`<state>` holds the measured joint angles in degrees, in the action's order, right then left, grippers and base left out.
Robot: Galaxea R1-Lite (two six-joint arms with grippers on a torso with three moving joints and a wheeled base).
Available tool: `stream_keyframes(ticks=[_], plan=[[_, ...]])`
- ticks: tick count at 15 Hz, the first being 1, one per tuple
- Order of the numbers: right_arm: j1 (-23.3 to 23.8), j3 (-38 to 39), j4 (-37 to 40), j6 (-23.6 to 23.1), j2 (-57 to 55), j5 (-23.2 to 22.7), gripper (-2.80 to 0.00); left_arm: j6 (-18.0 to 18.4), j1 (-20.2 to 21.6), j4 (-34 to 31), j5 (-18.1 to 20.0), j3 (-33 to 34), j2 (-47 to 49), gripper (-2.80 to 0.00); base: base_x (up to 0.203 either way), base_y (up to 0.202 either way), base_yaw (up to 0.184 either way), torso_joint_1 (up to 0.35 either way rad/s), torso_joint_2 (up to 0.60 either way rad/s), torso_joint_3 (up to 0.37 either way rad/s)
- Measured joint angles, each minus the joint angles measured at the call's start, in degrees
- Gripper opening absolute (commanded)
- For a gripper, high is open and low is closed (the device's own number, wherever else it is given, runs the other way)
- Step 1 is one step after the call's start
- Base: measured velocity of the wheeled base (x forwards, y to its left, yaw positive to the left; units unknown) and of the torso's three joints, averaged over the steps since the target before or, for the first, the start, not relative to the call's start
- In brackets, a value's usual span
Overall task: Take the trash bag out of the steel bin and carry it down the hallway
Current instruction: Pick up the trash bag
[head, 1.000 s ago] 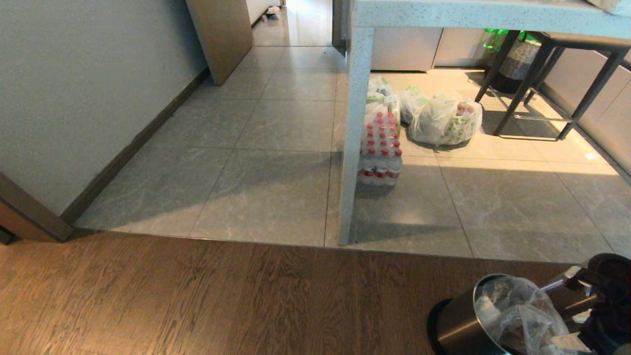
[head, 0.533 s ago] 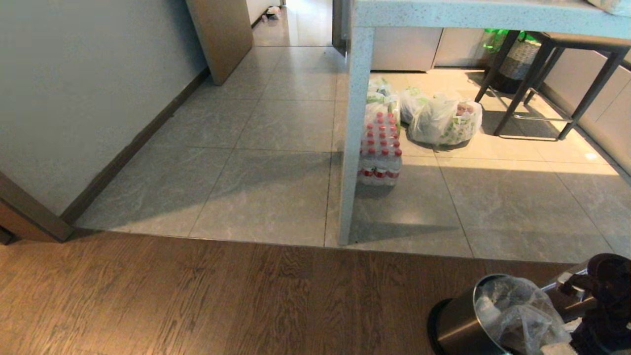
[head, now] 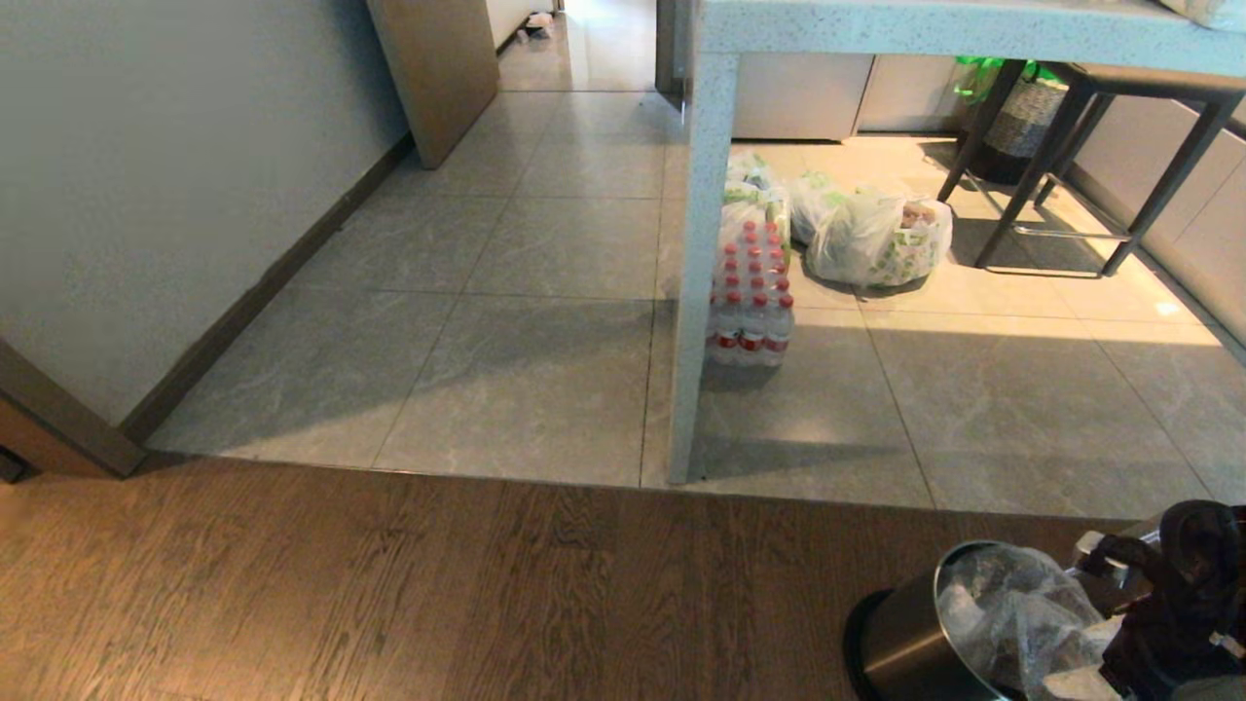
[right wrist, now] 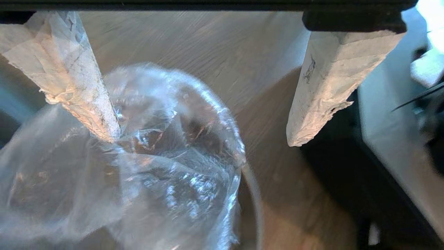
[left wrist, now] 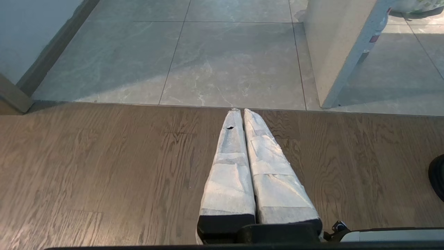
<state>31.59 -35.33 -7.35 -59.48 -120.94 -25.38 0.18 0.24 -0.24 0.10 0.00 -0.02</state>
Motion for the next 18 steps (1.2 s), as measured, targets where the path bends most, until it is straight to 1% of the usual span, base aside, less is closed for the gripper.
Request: stream_keyframes(ticks=[5,12,15,18], plan=[[-0.48,-1.76,-9.66,0.00,-4.37,-0.24,0.00,-0.01,0.00,0.00,-0.02,0.00,0.00,-2.80,0.000,0.000,0.000,0.000,0.00,0.000],[-0.37,-4.39,-11.19,0.02,-7.97,-0.06,0.00,0.00,-0.02,-0.02,0.00,0.00,0.00,-2.80,0.000,0.000,0.000,0.000,0.00,0.000],[0.35,-4.57,-8.06,0.00,-6.35,0.35,0.00,0.00,0.00,-0.02,0.00,0.00,0.00,-2.80,0.000,0.000,0.000,0.000,0.00,0.000],[1.46,-4.44,-7.39,-0.09,-4.50,0.48,0.00,0.00,0.00,0.00,0.00,0.00,0.00,-2.80,0.000,0.000,0.000,0.000,0.00,0.000]])
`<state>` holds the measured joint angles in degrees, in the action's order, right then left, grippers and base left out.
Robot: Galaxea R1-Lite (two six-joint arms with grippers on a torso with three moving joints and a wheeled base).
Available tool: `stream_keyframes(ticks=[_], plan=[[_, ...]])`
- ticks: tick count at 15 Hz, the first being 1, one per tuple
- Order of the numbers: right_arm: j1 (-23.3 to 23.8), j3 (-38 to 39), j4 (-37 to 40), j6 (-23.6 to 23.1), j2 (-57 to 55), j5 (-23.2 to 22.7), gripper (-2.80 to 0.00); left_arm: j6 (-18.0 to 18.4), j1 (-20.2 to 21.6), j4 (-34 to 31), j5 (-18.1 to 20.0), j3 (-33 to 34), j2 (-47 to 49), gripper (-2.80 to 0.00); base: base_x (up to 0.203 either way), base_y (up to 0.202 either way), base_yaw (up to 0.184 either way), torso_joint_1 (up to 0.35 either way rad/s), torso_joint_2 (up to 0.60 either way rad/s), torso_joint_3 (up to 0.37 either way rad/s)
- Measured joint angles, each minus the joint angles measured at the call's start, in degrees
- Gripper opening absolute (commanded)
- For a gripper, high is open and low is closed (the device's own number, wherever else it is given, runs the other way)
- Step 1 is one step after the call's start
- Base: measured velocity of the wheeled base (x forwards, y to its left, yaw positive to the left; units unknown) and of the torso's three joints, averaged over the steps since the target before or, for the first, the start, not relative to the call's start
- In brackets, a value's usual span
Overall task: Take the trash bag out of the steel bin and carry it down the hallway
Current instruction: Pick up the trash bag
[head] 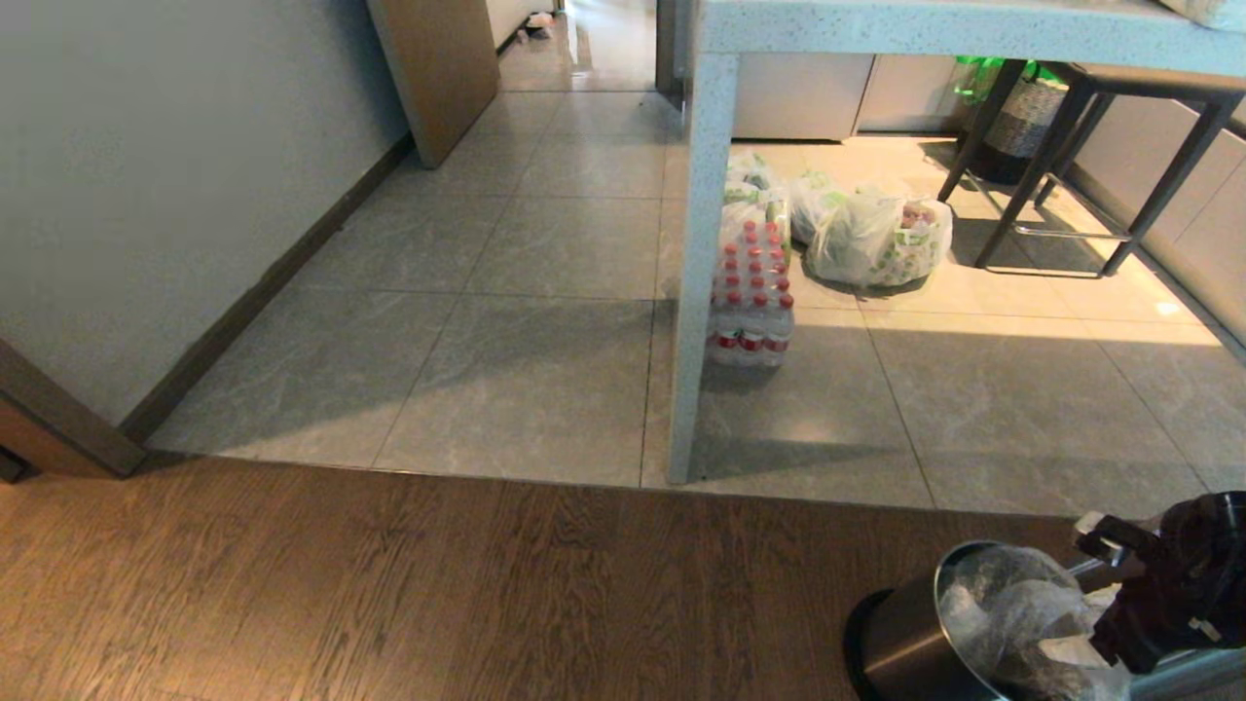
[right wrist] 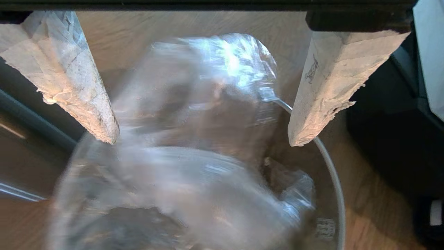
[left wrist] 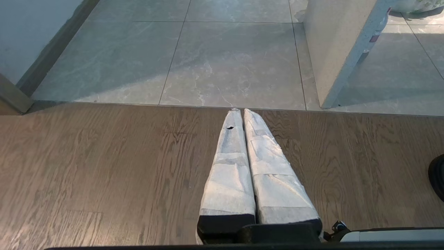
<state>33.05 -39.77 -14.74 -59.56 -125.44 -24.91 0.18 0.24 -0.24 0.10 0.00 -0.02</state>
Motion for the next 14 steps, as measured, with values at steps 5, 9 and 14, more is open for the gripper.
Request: stream_keyframes(ticks=[5,9,14], plan=[[0.68,0.11,0.16,-0.07,0.60,0.12,0.00,0.00,-0.02,0.00,0.00,0.00,0.00,-2.80,0.000,0.000,0.000,0.000,0.00,0.000],[0.52,-0.20,0.20,0.13,-0.90,1.51,0.00,0.00,-0.02,-0.02,0.00,0.00,0.00,-2.80,0.000,0.000,0.000,0.000,0.00,0.000],[-0.11,-0.15,1.35,0.26,-1.96,1.95,0.00,0.00,0.00,0.00,0.00,0.00,0.00,-2.80,0.000,0.000,0.000,0.000,0.00,0.000]])
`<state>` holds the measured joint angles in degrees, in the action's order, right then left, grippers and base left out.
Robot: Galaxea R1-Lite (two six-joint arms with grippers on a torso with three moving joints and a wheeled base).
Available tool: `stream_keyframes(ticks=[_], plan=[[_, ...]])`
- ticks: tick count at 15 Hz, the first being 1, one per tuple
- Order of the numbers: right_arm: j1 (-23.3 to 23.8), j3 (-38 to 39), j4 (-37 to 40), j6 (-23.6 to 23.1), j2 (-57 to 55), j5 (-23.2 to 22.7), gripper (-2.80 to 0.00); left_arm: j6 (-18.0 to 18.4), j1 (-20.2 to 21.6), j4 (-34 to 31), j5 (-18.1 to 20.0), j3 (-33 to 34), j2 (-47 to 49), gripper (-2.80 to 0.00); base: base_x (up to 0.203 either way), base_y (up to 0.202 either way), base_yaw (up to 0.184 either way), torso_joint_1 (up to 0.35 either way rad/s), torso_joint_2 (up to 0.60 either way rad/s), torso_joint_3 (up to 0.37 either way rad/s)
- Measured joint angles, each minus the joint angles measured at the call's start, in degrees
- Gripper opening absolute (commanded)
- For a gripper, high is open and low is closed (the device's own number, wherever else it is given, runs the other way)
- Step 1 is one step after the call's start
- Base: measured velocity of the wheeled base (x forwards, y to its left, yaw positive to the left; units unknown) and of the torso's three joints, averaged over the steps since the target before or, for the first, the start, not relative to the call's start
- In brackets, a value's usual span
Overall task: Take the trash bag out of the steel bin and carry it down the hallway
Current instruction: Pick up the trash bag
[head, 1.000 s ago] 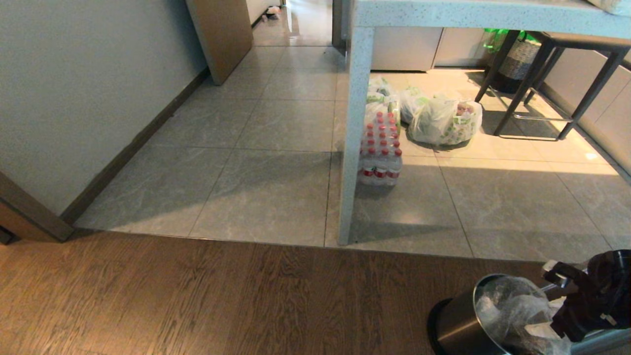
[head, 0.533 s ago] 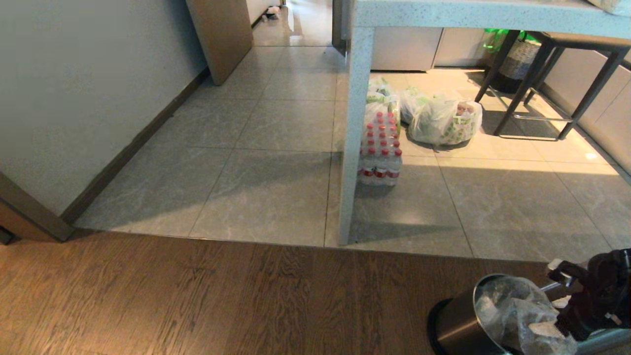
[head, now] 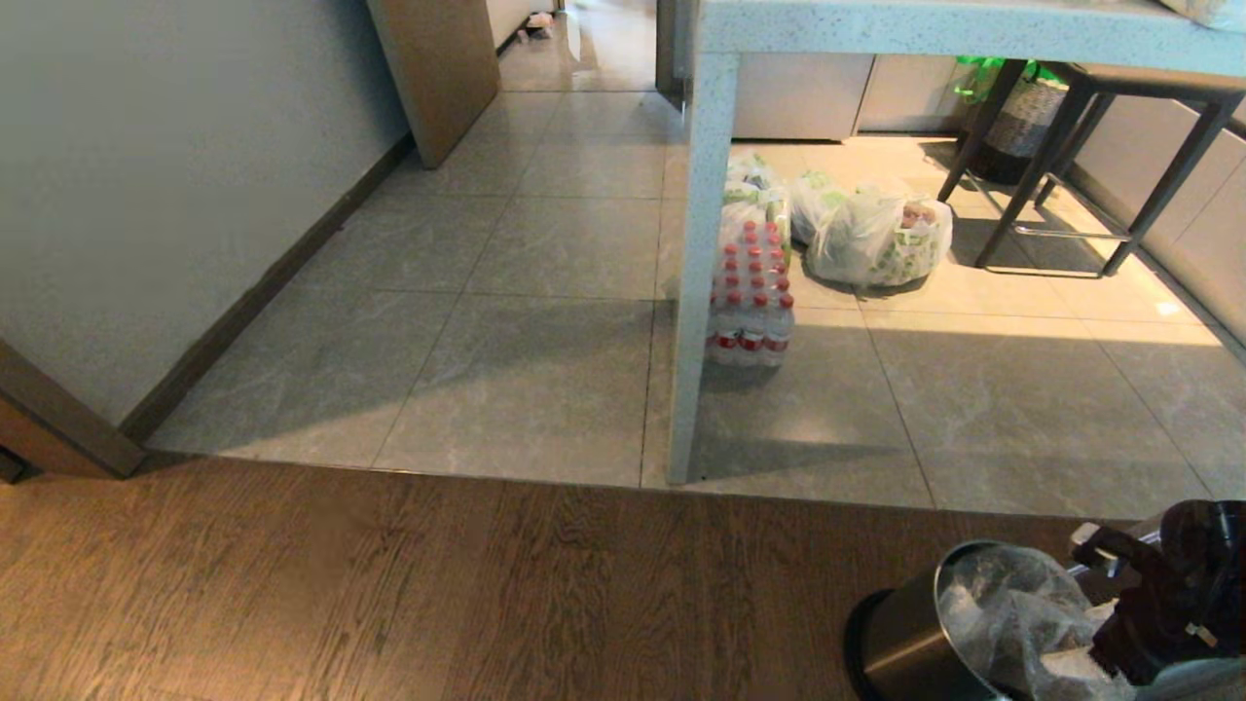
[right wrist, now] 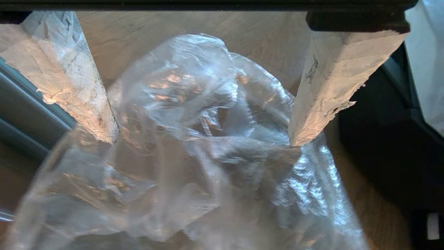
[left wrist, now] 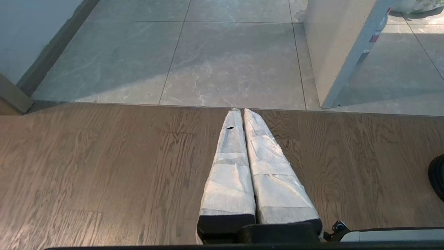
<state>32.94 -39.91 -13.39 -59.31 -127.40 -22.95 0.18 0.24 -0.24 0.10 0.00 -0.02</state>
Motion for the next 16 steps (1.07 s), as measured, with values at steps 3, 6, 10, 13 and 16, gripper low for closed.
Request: stream_keyframes(ticks=[3,6,10,13,16], plan=[[-1.11,-0.79,2.38,1.13,-0.87,-0.28,0.00,0.00,0.00,0.01,0.00,0.00,0.00,-2.80,0.000,0.000,0.000,0.000,0.00,0.000],[-1.92,-2.25,1.67,1.10,-1.87,-0.68,0.00,-0.02,0.00,-0.02,0.00,0.00,0.00,-2.80,0.000,0.000,0.000,0.000,0.00,0.000],[-2.33,-2.81,1.51,1.12,-3.59,-1.77,0.00,0.00,0.00,-0.02,0.00,0.00,0.00,-2.80,0.000,0.000,0.000,0.000,0.00,0.000],[-2.54,-2.95,0.15,0.73,-5.10,-2.87,0.00,0.00,0.00,-0.03,0.00,0.00,0.00,-2.80,0.000,0.000,0.000,0.000,0.00,0.000],[-3.26,-3.46,-3.90,0.73,-7.19,-3.50,0.00,0.00,0.00,0.00,-0.02,0.00,0.00,-2.80,0.000,0.000,0.000,0.000,0.00,0.000]])
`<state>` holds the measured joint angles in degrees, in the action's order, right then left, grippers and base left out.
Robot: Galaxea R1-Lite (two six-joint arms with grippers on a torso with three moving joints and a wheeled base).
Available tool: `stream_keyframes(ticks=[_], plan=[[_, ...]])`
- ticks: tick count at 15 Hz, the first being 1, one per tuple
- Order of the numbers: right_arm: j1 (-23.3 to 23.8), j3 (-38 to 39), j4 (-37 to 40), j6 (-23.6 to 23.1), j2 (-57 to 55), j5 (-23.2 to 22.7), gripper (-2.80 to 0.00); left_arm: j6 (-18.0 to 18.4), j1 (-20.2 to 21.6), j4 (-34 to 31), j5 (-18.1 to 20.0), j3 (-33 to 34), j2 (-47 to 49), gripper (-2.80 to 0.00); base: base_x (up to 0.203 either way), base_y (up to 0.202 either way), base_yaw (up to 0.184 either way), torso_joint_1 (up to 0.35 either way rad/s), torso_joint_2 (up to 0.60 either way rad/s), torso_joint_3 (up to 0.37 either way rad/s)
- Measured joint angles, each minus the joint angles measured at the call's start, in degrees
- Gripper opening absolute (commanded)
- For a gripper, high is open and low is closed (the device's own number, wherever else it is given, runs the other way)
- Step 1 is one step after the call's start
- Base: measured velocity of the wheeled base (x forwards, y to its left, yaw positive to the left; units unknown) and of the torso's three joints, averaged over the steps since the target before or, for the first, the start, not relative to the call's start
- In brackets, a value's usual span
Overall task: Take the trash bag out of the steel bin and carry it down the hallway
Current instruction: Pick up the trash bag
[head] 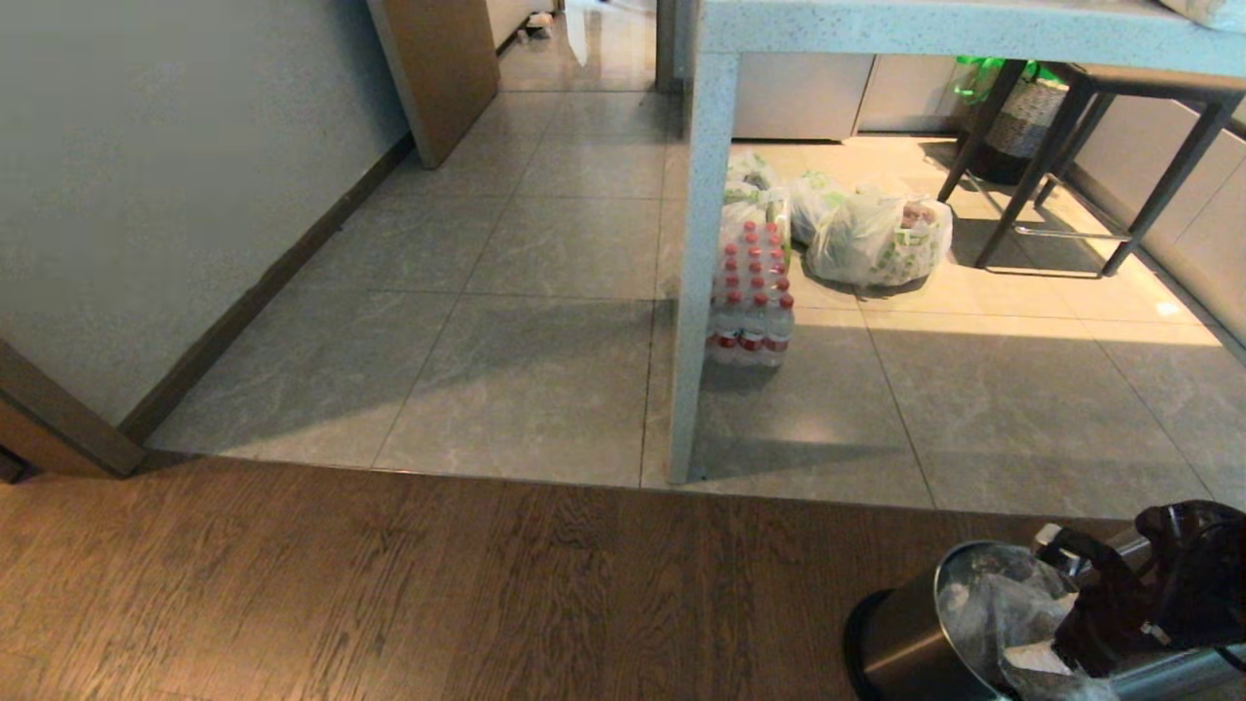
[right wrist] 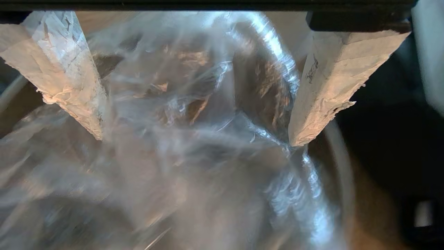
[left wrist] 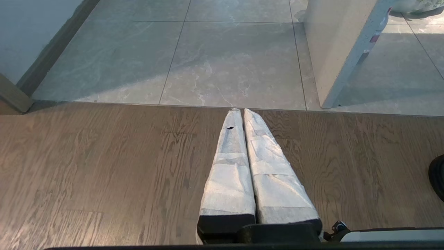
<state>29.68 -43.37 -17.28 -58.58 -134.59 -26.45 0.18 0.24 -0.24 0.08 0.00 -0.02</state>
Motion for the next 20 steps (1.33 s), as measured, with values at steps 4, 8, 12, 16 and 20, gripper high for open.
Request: stream_keyframes(ticks=[4,8,12,16,20], plan=[[-0.15,-0.79,-9.35,-0.16,-3.22,0.32,0.00,0.00,0.00,-0.02,0.02,0.00,0.00,-2.80,0.000,0.000,0.000,0.000,0.00,0.000],[-0.15,-1.38,-10.19,-0.27,-4.32,0.21,0.00,-0.01,0.00,-0.02,0.02,0.00,0.00,-2.80,0.000,0.000,0.000,0.000,0.00,0.000],[-0.11,-1.50,-10.30,-0.46,-4.58,-0.66,-2.80,0.00,0.00,-0.02,0.02,0.00,0.00,-2.80,0.000,0.000,0.000,0.000,0.00,0.000],[-0.15,-1.38,-9.85,-0.04,-4.67,-0.73,-2.80,-0.02,0.00,-0.02,0.02,0.00,0.00,-2.80,0.000,0.000,0.000,0.000,0.00,0.000],[-0.15,-0.83,-7.23,3.73,-3.51,-0.61,-2.80,0.00,-0.02,0.00,0.02,0.00,0.00,-2.80,0.000,0.000,0.000,0.000,0.00,0.000]])
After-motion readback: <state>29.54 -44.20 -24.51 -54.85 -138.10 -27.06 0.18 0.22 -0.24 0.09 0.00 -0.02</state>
